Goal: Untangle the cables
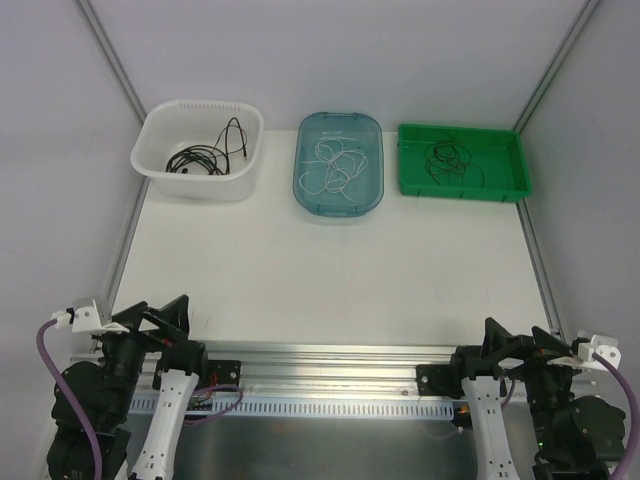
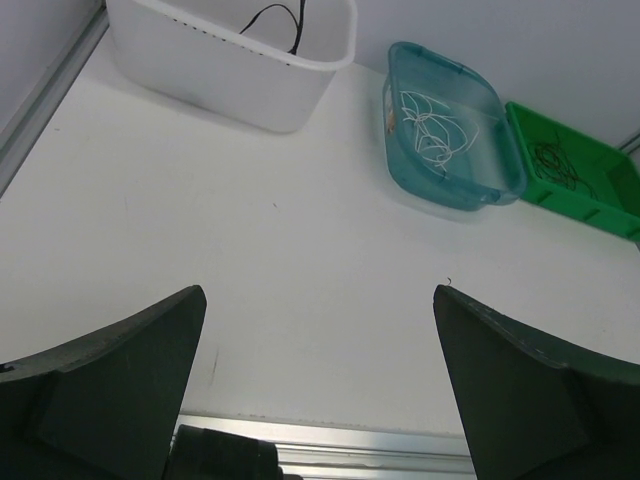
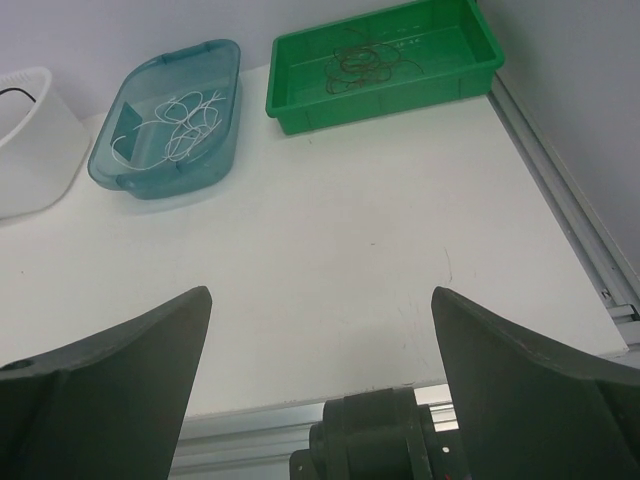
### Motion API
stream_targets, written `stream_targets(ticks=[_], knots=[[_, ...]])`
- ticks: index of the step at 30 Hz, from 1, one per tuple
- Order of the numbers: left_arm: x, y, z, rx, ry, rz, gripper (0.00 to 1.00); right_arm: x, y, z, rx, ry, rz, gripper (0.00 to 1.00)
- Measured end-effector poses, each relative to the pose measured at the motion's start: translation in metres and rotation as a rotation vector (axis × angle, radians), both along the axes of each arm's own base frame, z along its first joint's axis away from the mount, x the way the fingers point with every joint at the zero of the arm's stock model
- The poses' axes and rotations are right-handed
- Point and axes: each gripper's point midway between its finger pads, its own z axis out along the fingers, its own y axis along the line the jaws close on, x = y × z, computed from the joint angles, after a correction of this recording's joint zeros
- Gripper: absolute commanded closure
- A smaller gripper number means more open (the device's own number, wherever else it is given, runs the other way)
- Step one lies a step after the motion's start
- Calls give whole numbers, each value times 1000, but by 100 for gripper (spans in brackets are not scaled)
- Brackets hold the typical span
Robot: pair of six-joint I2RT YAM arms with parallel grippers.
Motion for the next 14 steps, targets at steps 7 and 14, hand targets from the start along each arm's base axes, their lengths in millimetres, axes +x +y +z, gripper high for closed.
stream_targets(ticks=[7, 14], knots=[[-1, 6, -7, 5, 30, 31, 1, 0, -1, -3, -1, 13, -3, 3], [-2, 8, -9, 7, 35, 38, 1, 0, 0, -4, -3, 14, -2, 3]])
